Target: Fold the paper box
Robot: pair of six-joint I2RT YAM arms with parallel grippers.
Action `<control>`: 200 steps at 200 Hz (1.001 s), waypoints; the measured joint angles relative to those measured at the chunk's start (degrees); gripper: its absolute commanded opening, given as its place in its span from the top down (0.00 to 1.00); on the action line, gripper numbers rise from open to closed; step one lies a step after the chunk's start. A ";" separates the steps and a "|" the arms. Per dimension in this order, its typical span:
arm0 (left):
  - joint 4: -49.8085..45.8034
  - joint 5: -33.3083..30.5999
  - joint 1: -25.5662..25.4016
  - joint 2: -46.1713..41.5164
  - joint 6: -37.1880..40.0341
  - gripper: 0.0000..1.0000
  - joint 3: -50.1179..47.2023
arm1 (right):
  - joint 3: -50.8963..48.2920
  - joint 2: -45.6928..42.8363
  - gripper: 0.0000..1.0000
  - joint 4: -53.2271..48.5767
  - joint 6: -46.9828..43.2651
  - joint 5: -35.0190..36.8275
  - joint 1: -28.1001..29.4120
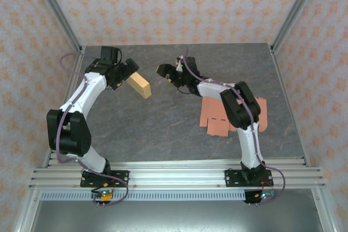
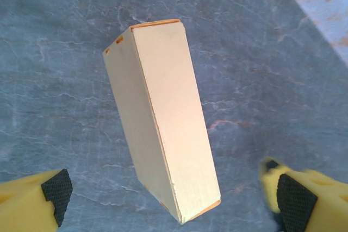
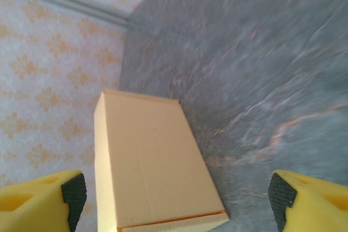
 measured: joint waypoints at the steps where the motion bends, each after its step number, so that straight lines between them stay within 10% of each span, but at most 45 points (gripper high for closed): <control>1: -0.42 -0.35 -0.17 0.22 0.09 0.00 0.35 | -0.15 -0.22 0.11 0.02 -0.09 0.02 -0.11; 68: -15.67 -11.21 -3.82 14.53 1.42 0.00 14.49 | -7.15 -17.38 0.10 -4.35 -13.53 6.25 -4.17; 200: -12.20 -9.14 -4.22 20.00 -0.22 0.04 17.27 | -8.63 -18.03 0.10 -7.58 -17.84 6.12 -4.13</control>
